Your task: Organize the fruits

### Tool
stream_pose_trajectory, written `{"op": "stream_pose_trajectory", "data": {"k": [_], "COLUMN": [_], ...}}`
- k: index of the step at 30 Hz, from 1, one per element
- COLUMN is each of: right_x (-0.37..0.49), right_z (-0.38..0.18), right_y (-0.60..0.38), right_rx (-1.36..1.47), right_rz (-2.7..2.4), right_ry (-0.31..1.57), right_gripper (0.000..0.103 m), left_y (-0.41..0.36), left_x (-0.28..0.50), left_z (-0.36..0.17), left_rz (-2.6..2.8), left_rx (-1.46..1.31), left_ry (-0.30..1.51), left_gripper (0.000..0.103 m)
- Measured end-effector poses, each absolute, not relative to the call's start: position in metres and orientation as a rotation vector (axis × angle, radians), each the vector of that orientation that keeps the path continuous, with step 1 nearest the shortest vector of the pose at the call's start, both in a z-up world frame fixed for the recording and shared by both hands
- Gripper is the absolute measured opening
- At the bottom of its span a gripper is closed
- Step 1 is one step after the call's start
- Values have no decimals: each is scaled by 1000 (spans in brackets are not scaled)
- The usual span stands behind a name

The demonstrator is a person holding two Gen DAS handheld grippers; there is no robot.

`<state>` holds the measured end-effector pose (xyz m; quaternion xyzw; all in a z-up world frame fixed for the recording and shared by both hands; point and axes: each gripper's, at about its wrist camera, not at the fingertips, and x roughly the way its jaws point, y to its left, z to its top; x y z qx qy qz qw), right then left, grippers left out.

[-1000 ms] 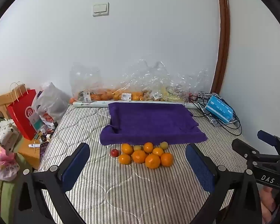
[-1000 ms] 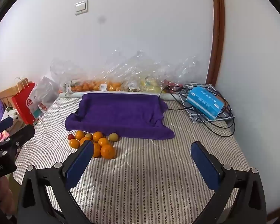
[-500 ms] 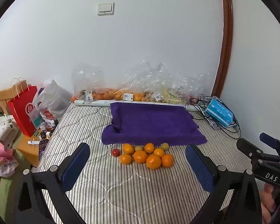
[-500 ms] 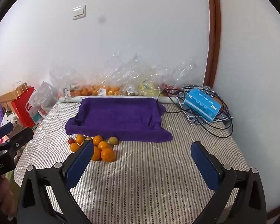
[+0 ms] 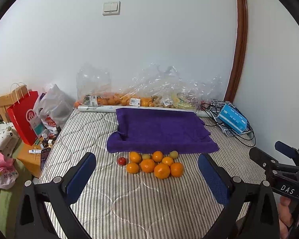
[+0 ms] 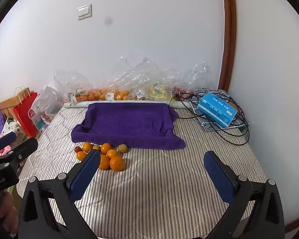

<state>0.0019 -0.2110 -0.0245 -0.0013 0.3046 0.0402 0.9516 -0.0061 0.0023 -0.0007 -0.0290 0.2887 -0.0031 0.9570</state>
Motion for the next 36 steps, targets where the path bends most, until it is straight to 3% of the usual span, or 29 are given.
{"op": "stream_pose_trajectory", "data": {"k": [36], "right_x": [3], "right_z": [-23], "right_y": [-209], "right_rx": [0], "right_rz": [92], "right_ry": [624], "right_gripper": [103], "left_y": [12], "left_x": [-3], "left_z": [5], "left_rz": [-5], "left_rx": [-72], "left_ry": [598], "left_gripper": [103]}}
